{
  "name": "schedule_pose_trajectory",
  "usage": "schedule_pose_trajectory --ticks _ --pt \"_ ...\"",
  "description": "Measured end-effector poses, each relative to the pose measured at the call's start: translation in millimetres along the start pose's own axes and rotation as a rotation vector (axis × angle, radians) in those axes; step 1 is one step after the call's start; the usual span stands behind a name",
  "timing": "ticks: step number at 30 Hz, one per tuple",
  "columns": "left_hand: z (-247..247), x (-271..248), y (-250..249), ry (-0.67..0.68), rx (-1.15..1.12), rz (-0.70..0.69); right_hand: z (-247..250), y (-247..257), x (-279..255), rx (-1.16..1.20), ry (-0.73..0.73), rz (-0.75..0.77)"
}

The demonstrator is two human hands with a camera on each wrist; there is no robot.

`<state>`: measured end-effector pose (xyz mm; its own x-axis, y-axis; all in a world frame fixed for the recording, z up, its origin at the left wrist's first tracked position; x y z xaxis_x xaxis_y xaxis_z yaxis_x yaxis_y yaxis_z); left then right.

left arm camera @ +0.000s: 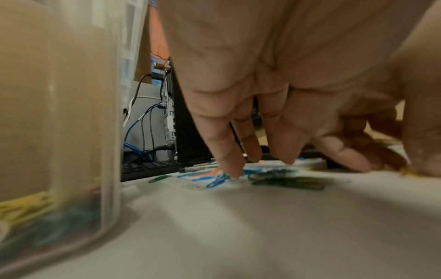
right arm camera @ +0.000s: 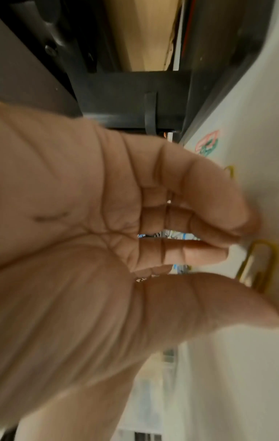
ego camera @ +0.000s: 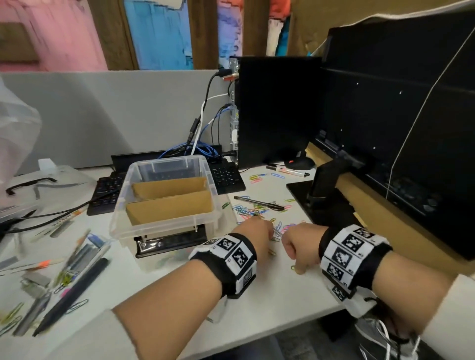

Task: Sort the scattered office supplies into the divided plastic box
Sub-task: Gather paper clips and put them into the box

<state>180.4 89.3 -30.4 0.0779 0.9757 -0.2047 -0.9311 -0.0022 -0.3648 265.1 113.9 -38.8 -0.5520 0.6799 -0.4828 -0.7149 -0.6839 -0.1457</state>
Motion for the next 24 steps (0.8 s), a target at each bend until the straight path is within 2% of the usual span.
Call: schedule_pose_trajectory --ticks 4,10,14,21,24 --pt "-14.0 11.1 10.9 0.05 0.065 0.077 -4.1 1.4 8.8 -0.056 -0.052 0.01" --pt "-16.8 19.9 17.9 0.094 0.094 0.106 -4.5 6.9 17.1 -0.068 -0.002 0.051" --pt "-18.8 22.1 24.1 0.111 0.137 0.118 9.1 18.7 21.9 0.019 -0.114 0.071" --pt "-20.1 19.0 38.5 0.117 0.16 0.151 4.2 28.8 42.7 0.054 -0.188 -0.053" --pt "-20.4 16.3 41.4 0.111 0.144 0.15 7.3 28.1 41.9 0.072 -0.192 -0.056"
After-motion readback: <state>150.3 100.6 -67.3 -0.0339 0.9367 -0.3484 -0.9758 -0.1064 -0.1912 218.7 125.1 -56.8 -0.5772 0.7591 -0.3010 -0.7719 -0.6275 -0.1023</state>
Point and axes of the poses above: each hand's wrist, its own x-axis towards the middle knuckle, its own z-axis out of the back of the hand, y = z × x, the point moved 7 cm from there along x, towards the middle knuckle, and after that the axes turned 6 degrees about -x, right-handed, at the moved point
